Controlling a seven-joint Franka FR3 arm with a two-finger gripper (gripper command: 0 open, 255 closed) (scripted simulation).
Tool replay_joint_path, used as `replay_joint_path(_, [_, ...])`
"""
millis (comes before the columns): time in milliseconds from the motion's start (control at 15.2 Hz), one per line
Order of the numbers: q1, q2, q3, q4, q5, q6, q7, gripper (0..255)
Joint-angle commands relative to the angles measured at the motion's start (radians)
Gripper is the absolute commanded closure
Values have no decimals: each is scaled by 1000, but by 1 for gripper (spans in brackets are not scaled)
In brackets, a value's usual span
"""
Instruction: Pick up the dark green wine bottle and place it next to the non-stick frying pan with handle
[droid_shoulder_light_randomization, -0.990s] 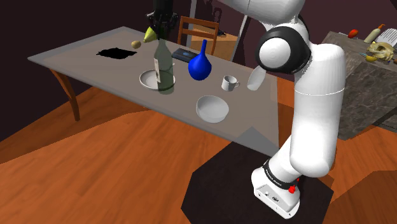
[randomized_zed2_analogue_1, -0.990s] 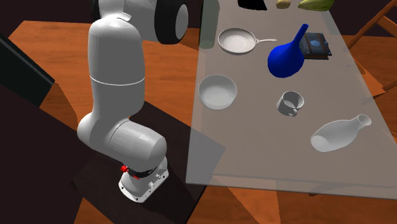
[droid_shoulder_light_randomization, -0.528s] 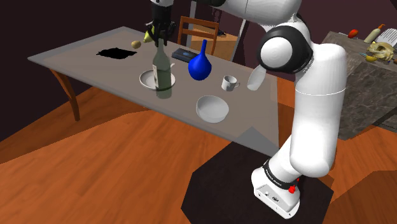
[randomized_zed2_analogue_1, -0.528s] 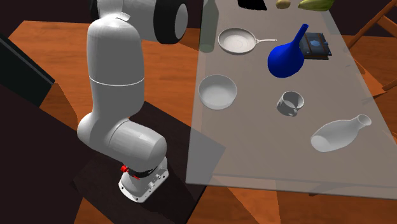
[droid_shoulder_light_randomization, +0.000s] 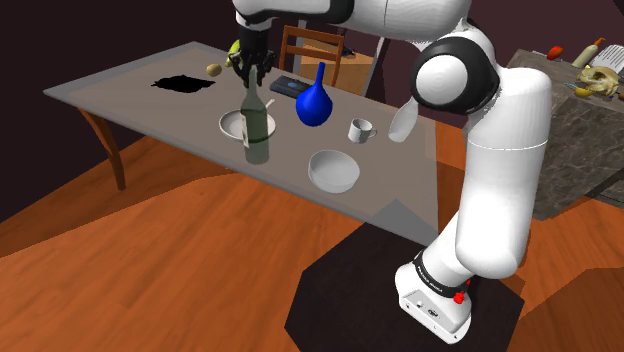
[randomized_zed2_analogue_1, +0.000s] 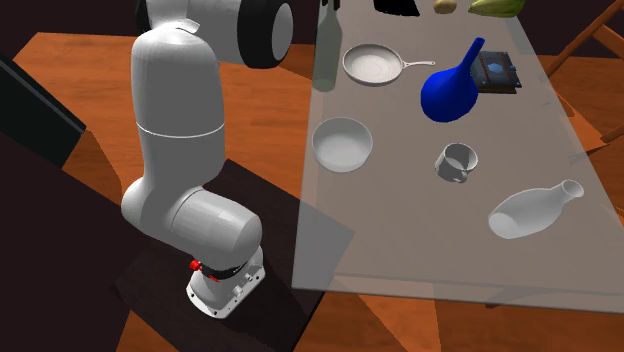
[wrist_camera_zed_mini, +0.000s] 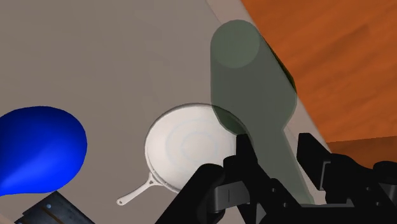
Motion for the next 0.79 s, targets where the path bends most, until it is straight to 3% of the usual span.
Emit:
replay_joint_path(0, [-1, -1, 0, -28, 0, 28, 1, 255])
replay_joint_path(264, [-2, -2, -1, -86, -1, 85, 5, 255])
replay_joint_path(726, [-2, -2, -1, -86, -1, 85, 5, 255])
